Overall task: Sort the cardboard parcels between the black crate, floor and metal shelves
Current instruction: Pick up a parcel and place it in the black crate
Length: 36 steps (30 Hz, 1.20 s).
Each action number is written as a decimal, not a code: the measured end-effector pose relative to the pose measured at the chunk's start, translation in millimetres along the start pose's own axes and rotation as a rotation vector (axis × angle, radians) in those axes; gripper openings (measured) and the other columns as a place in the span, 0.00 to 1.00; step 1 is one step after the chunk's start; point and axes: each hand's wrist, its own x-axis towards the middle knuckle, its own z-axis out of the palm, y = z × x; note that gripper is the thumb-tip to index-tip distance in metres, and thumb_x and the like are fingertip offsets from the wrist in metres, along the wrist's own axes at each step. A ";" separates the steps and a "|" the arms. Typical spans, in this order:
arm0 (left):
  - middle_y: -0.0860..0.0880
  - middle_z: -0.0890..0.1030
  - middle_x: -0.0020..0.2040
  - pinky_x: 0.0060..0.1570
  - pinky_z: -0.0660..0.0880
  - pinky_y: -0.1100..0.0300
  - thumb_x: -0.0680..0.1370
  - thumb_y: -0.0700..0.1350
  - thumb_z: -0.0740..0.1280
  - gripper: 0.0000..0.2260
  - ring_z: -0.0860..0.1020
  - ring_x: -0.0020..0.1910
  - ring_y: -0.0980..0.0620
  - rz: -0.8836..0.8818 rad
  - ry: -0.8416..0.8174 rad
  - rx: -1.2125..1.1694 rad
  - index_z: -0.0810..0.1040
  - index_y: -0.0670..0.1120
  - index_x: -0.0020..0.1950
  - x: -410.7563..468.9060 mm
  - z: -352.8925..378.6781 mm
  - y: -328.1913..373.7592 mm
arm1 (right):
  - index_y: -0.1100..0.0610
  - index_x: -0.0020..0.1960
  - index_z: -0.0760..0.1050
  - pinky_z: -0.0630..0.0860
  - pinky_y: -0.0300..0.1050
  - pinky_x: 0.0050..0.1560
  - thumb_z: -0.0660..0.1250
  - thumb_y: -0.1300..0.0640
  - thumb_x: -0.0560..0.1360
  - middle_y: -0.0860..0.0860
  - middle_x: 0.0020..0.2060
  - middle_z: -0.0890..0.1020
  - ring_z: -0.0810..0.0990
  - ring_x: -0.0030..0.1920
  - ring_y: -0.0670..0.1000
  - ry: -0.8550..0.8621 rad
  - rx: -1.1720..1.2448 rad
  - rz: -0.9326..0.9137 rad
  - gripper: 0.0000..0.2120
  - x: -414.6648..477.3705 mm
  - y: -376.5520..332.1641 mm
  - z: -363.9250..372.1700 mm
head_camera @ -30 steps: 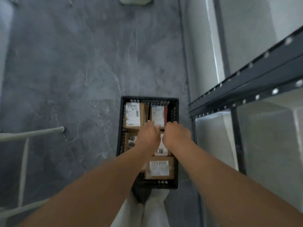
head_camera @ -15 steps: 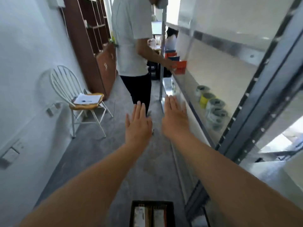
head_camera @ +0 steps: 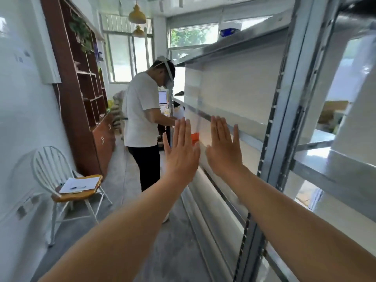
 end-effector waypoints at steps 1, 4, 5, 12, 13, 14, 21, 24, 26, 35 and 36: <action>0.51 0.36 0.79 0.76 0.35 0.46 0.84 0.54 0.45 0.28 0.34 0.77 0.55 0.023 -0.001 -0.024 0.37 0.47 0.79 3.7 -7.4 -1.8 | 0.60 0.79 0.34 0.35 0.59 0.76 0.35 0.43 0.75 0.54 0.79 0.38 0.36 0.79 0.52 0.001 -0.015 0.018 0.37 1.4 -2.6 -12.2; 0.51 0.36 0.79 0.76 0.37 0.45 0.84 0.54 0.44 0.28 0.35 0.78 0.55 0.111 0.038 -0.046 0.37 0.47 0.79 11.9 -27.2 -10.2 | 0.60 0.79 0.34 0.36 0.58 0.77 0.44 0.46 0.80 0.53 0.79 0.39 0.37 0.79 0.52 0.059 -0.079 0.053 0.34 6.2 -9.1 -38.7; 0.51 0.37 0.80 0.76 0.37 0.45 0.84 0.54 0.43 0.27 0.36 0.78 0.54 0.135 0.056 -0.054 0.38 0.46 0.80 15.2 -32.9 -13.0 | 0.59 0.79 0.34 0.36 0.58 0.77 0.50 0.50 0.81 0.54 0.79 0.39 0.37 0.79 0.52 0.083 -0.099 0.076 0.35 7.7 -11.6 -45.9; 0.51 0.33 0.79 0.75 0.37 0.42 0.82 0.58 0.40 0.29 0.33 0.77 0.54 0.273 -0.020 -0.147 0.33 0.46 0.78 19.7 -57.9 3.1 | 0.58 0.78 0.33 0.34 0.55 0.77 0.55 0.52 0.82 0.54 0.79 0.39 0.36 0.79 0.52 0.121 -0.224 0.219 0.37 -14.9 -25.7 -92.6; 0.51 0.32 0.78 0.75 0.36 0.42 0.82 0.58 0.40 0.29 0.32 0.77 0.54 0.301 -0.033 -0.177 0.33 0.46 0.78 16.0 -62.6 12.1 | 0.58 0.78 0.32 0.33 0.55 0.76 0.55 0.51 0.82 0.54 0.79 0.38 0.36 0.78 0.52 0.116 -0.255 0.238 0.37 -20.9 -23.5 -99.0; 0.51 0.32 0.78 0.75 0.36 0.42 0.83 0.58 0.40 0.30 0.32 0.76 0.54 0.330 -0.038 -0.206 0.32 0.47 0.78 11.5 -68.0 21.9 | 0.58 0.78 0.32 0.33 0.55 0.76 0.54 0.50 0.82 0.54 0.79 0.38 0.36 0.78 0.52 0.108 -0.284 0.267 0.37 -27.3 -20.6 -107.8; 0.49 0.33 0.79 0.75 0.35 0.41 0.83 0.58 0.40 0.29 0.33 0.77 0.52 0.495 0.025 -0.334 0.34 0.47 0.79 -19.2 -120.5 94.0 | 0.58 0.80 0.37 0.36 0.57 0.77 0.52 0.48 0.83 0.54 0.79 0.41 0.39 0.79 0.53 0.170 -0.454 0.421 0.34 -90.1 12.0 -196.6; 0.49 0.35 0.79 0.75 0.36 0.41 0.83 0.59 0.41 0.29 0.34 0.78 0.51 0.512 0.053 -0.391 0.36 0.47 0.79 -35.1 -145.0 134.3 | 0.58 0.80 0.39 0.38 0.59 0.77 0.51 0.45 0.83 0.54 0.80 0.43 0.41 0.79 0.54 0.147 -0.564 0.465 0.34 -128.7 28.9 -234.1; 0.49 0.36 0.79 0.75 0.38 0.40 0.83 0.59 0.41 0.29 0.35 0.78 0.50 0.548 0.056 -0.440 0.36 0.47 0.79 -52.4 -161.6 165.2 | 0.57 0.80 0.40 0.36 0.58 0.77 0.50 0.43 0.83 0.53 0.80 0.43 0.41 0.79 0.54 0.126 -0.608 0.509 0.34 -158.6 42.8 -259.0; 0.49 0.38 0.80 0.75 0.39 0.39 0.78 0.62 0.30 0.32 0.38 0.79 0.50 0.757 -0.010 -0.584 0.36 0.48 0.79 -187.6 -244.3 299.9 | 0.57 0.80 0.39 0.32 0.56 0.74 0.49 0.43 0.83 0.53 0.80 0.42 0.40 0.79 0.52 0.090 -0.808 0.741 0.34 -324.3 94.1 -379.7; 0.49 0.38 0.80 0.75 0.37 0.40 0.80 0.61 0.34 0.31 0.37 0.78 0.50 0.773 -0.015 -0.599 0.37 0.48 0.79 -203.2 -255.1 314.8 | 0.57 0.80 0.39 0.33 0.56 0.75 0.49 0.43 0.83 0.53 0.80 0.42 0.40 0.79 0.52 0.086 -0.825 0.766 0.34 -344.5 97.3 -394.4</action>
